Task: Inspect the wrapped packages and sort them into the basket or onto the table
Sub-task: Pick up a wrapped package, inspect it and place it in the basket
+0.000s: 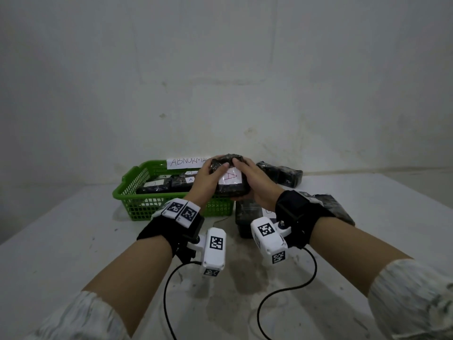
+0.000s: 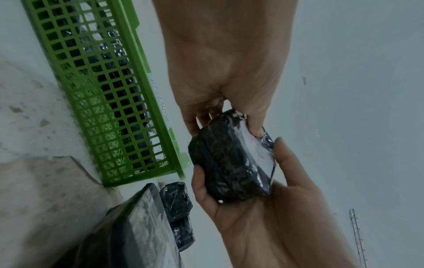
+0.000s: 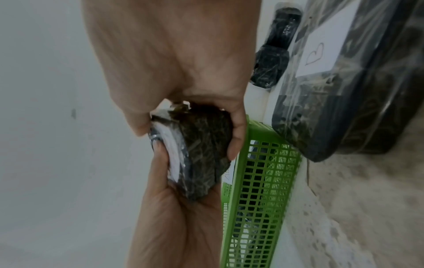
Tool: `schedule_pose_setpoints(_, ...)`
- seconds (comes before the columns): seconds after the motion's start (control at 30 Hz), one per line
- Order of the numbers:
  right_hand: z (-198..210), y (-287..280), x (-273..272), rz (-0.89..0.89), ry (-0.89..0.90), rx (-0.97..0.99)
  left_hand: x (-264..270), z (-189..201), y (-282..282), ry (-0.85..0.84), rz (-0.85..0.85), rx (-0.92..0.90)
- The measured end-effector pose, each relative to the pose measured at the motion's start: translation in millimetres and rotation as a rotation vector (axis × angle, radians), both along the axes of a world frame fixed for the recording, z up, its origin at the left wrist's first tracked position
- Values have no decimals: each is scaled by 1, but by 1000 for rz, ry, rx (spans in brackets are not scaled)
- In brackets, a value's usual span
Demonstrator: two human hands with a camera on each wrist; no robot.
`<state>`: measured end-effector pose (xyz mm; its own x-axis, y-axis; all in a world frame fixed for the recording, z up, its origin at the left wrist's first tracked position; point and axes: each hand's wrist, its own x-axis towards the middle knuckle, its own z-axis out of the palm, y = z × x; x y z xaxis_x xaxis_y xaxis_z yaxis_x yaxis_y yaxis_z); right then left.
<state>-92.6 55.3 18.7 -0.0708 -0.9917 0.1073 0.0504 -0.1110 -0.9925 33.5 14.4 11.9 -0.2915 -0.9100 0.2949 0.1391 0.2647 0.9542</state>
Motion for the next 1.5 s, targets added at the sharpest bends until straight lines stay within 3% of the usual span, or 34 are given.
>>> schedule_pose_setpoints(0.2, -4, 2, -7, -2, -66, 3, 9, 1, 6, 0, -154, 67)
schedule_pose_setpoints(0.67, -9, 12, -15, 128, -114, 16, 14, -3, 15, 21, -140, 82)
schedule_pose_setpoints(0.9, -13, 14, -17, 92, -145, -36, 17, -8, 16, 7, -181, 113)
schedule_pose_setpoints(1.1, -16, 16, -16, 105, -67, -56, 16, -14, 13, 1, -131, 97)
schedule_pose_setpoints(1.27, -12, 22, -16, 127, -43, -45, 15, -15, 10, -97, 103, -110)
schedule_pose_setpoints(1.5, -12, 26, -20, 67, 163, -118, 19, -3, 16, 91, -87, 79)
